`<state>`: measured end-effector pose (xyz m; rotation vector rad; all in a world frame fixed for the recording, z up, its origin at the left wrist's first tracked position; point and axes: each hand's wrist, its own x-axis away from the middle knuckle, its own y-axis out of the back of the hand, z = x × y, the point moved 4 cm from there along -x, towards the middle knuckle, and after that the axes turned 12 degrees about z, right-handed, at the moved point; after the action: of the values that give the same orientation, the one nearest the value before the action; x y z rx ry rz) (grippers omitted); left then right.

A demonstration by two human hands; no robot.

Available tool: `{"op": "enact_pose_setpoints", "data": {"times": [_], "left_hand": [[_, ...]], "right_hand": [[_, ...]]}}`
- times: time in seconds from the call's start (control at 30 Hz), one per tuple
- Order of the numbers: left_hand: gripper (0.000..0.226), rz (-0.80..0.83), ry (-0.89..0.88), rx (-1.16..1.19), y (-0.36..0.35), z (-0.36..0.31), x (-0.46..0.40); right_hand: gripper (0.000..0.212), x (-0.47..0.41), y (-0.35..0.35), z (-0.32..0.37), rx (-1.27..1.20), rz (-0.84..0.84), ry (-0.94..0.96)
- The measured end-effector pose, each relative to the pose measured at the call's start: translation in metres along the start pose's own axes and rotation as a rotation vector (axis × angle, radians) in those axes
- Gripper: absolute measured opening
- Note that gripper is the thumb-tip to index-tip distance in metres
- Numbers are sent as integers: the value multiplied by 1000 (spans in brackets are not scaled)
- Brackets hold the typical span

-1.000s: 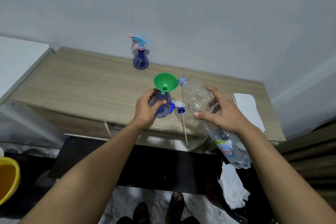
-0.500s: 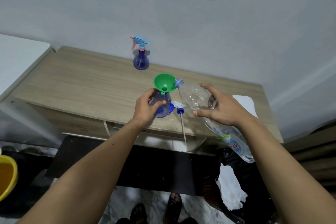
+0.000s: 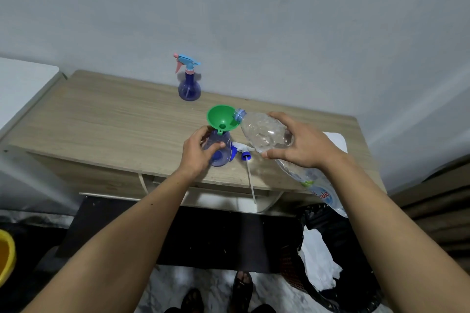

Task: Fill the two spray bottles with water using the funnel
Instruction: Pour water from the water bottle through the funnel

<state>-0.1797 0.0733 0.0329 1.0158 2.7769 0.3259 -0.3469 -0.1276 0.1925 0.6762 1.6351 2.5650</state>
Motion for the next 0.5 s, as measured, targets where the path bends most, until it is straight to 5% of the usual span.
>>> {"op": "enact_pose_setpoints", "data": {"times": [0.5], "left_hand": [[45,9,15,-4,-1,0,-2]], "right_hand": [[101,-4,3,-3,101,12,-2]]}}
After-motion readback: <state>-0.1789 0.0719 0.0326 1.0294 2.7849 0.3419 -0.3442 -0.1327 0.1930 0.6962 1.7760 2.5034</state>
